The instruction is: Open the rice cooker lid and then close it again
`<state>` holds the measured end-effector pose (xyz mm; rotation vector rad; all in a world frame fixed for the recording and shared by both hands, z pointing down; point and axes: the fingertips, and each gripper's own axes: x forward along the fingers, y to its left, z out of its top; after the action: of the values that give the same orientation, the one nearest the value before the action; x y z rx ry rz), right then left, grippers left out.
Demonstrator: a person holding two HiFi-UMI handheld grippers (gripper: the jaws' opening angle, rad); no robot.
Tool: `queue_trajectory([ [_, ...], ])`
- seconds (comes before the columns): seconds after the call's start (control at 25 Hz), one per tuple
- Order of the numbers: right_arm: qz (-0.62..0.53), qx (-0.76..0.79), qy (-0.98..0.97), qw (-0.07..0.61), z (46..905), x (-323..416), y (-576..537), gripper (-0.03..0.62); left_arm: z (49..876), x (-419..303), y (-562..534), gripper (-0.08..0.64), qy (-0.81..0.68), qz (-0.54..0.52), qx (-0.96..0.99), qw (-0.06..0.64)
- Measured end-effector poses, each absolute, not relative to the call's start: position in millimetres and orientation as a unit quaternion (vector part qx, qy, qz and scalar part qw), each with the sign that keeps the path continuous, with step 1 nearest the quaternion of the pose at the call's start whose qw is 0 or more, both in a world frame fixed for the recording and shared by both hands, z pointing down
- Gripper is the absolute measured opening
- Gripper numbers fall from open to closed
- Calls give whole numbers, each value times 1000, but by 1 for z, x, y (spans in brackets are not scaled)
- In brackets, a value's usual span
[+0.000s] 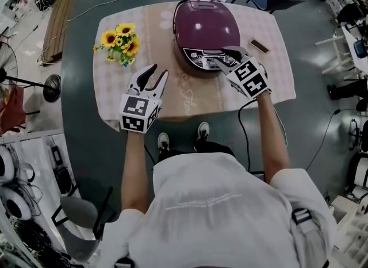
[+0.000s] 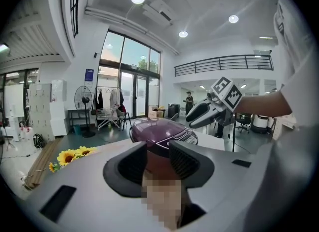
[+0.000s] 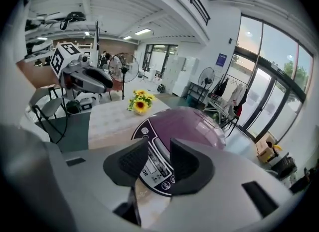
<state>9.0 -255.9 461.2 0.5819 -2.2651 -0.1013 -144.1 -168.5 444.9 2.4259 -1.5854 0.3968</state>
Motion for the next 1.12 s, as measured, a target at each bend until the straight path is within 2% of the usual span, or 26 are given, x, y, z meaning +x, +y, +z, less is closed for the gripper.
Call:
queue_trajectory([
  [0.12,-50,204,-890,405,476,8,-263,138,451,-141,-172,147,-553,131,814,122],
  [0.28,-66,176,-890,415,488,6,-270,100,452,-151,-176,104,-597,109,783,136],
  [0.8,-123,86,-886,439,514,3,-274,95,466,-134,-172,77,-636,80,749,167],
  [1.12,-151,62,-882,442,518,3,-272,86,485,-140,-156,71,-660,106,722,179],
])
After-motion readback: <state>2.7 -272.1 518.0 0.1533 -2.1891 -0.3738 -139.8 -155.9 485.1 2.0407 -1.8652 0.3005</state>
